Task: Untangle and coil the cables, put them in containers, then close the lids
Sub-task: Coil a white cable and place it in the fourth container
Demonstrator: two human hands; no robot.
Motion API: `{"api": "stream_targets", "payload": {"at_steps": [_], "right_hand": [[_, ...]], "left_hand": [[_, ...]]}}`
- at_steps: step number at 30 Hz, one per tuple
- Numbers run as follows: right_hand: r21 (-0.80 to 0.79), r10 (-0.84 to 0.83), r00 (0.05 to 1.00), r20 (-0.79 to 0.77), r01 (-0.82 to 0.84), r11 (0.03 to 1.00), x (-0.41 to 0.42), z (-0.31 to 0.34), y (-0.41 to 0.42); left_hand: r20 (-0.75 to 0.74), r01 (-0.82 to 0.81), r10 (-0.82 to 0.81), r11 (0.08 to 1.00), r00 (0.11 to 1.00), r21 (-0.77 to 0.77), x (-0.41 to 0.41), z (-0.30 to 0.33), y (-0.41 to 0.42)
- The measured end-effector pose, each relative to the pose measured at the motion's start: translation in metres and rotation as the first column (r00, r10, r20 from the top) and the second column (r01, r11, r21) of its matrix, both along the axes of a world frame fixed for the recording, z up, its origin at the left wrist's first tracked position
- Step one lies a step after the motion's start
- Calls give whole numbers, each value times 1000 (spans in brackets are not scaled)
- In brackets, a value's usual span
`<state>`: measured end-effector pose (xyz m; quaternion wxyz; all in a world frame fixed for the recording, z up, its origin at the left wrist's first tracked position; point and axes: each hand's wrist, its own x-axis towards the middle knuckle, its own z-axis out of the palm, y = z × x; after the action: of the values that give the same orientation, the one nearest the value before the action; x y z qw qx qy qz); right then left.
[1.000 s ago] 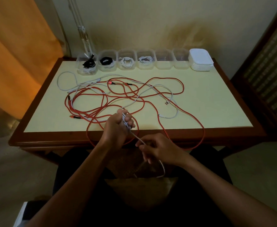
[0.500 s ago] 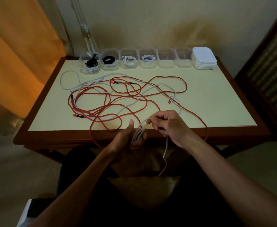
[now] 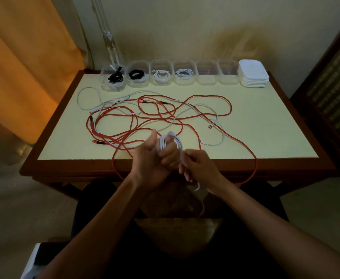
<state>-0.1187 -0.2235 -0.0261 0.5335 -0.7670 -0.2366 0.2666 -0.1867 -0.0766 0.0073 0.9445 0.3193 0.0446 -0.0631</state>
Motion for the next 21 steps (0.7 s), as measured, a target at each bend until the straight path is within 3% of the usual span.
{"api": "stream_targets", "payload": {"at_steps": [2,4,7,9,11,13,15,19,21], "right_hand": [[-74,103,991,-83,-110,991,-12,-5,0],[-156,199,970,-141,-220,963,-18,-2,-4],[-211,285,947,-145,-311,927,-20,12,-11],[-204,298,941,-158,-327,923,-18,26,-16],[-150,310,928,-205,-343,927,-13,43,-18],[-54,299,920,-255,-322,945,-5,56,-17],[-9,249,943,-219,-257,966,2,61,-16],[-51,147,987,-71,-150,987,6,54,-10],[-103,132,991,18,-130,986,7,49,-7]], "left_hand": [[13,-100,100,995,995,20,8,7,4],[9,-228,233,943,972,244,15,5,12],[101,-340,369,670,924,660,23,-2,30],[108,-284,380,446,919,849,26,-7,38],[84,-161,298,244,951,956,27,-15,41],[34,-38,97,41,995,998,21,-27,38],[-7,10,-69,37,998,999,16,-32,33],[-142,187,-131,460,981,868,10,-27,17],[-182,233,-149,498,972,836,10,-27,11]]}}
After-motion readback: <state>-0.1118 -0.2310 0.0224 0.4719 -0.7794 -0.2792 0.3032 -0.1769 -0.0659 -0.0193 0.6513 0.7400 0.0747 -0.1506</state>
